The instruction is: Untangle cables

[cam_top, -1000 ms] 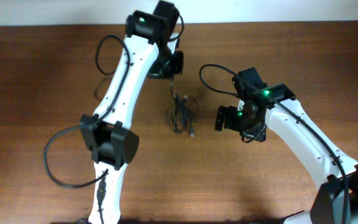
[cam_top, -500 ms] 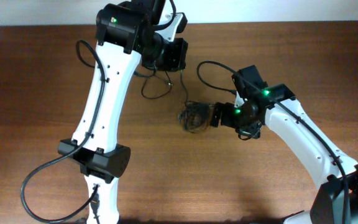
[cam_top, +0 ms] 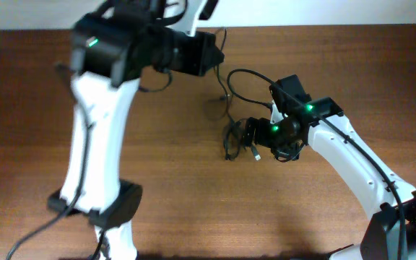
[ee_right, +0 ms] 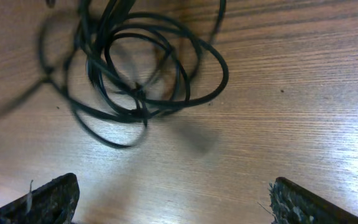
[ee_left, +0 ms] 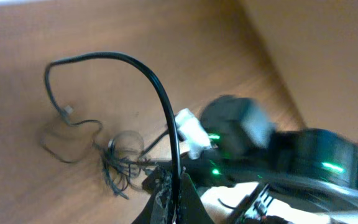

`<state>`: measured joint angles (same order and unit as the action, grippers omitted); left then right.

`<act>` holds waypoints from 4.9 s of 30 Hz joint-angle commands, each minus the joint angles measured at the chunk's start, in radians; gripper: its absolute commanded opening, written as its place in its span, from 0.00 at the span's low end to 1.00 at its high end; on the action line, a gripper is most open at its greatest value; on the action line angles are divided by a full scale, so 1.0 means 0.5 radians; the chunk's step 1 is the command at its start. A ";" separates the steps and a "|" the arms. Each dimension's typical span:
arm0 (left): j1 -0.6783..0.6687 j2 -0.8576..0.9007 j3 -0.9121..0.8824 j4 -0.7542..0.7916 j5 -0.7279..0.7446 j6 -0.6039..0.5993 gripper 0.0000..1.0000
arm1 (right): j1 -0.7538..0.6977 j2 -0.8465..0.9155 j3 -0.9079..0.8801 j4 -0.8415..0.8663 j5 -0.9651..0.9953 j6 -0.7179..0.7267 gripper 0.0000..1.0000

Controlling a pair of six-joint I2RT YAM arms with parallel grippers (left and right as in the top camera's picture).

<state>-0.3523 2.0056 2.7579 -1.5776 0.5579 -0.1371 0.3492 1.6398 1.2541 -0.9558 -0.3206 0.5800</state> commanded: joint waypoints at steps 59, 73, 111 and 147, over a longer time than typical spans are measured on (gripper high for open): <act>0.210 -0.184 0.079 0.243 -1.149 -0.427 0.00 | -0.005 0.007 -0.012 0.307 -0.014 -0.133 0.99; 0.445 -0.080 0.075 0.228 -1.372 -0.220 0.00 | -0.005 0.007 -0.012 0.265 0.037 -0.133 0.99; 0.315 1.003 0.075 -0.188 -0.797 -0.250 0.68 | -0.005 0.007 -0.012 0.230 0.038 -0.133 0.99; 0.369 1.588 0.075 0.298 -1.320 -0.638 0.57 | -0.005 0.007 -0.012 0.205 0.038 -0.134 0.99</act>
<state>-0.1688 2.7468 2.7918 -1.4429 -0.0868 -0.4469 0.3492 1.6398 1.2533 -0.8528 -0.3107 0.5159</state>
